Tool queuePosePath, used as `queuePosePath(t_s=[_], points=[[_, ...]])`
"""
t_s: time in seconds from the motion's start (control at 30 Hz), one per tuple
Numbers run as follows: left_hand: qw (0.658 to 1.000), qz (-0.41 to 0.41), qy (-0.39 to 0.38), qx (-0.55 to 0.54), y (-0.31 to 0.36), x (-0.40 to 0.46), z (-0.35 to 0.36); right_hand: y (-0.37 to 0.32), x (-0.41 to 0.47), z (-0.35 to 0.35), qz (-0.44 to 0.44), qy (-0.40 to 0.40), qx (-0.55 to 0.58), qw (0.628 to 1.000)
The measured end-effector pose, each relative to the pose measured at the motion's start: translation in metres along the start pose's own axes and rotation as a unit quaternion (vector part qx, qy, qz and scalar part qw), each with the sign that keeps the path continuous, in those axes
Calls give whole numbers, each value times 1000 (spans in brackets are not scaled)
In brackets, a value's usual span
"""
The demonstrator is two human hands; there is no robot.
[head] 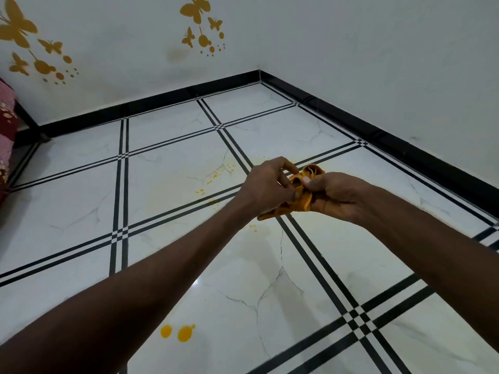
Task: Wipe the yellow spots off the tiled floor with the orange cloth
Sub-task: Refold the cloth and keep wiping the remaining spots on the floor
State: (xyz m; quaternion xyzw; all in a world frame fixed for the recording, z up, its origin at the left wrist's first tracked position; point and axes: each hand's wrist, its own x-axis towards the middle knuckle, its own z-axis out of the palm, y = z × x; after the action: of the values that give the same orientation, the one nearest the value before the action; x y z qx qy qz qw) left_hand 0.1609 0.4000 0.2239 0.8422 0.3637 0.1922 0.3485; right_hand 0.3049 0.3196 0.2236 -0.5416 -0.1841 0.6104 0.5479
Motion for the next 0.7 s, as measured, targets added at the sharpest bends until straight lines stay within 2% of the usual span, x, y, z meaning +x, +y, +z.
queuePosePath(t_s=[0.07,0.13,0.17,0.23,0.3,0.33,0.4,0.47,0.53,0.6,0.7], points=[[995,-41,6,-95,2,4,-13,-5,-2,-5,-12,12,-34,999],[976,-108,23,-189,-3,8,-36,-14,0,-13,-49,57,-109,991],[973,-140,14,-184,-8,10,-50,-21,1,-17,-77,85,-151,982],[979,-190,-33,-72,-22,10,-74,-39,-1,-21,-139,127,-205,961],[980,-187,-64,23,-35,15,-81,-56,-3,-19,-179,98,-224,953],[983,-167,-73,3,-35,18,-80,-63,-4,-16,-185,63,-225,955],[974,-117,-135,-141,-27,25,-74,-72,-7,-6,-170,-8,-227,959],[934,-83,-223,-266,-16,32,-63,-79,-10,3,-147,-61,-230,960],[907,-62,-270,-317,-6,34,-51,-87,-9,5,-134,-90,-188,969],[883,-60,-285,-368,-1,30,-35,-94,-8,2,-134,-82,-106,982],[884,-98,-199,-411,4,23,-21,-76,4,-20,-79,-28,69,994]])
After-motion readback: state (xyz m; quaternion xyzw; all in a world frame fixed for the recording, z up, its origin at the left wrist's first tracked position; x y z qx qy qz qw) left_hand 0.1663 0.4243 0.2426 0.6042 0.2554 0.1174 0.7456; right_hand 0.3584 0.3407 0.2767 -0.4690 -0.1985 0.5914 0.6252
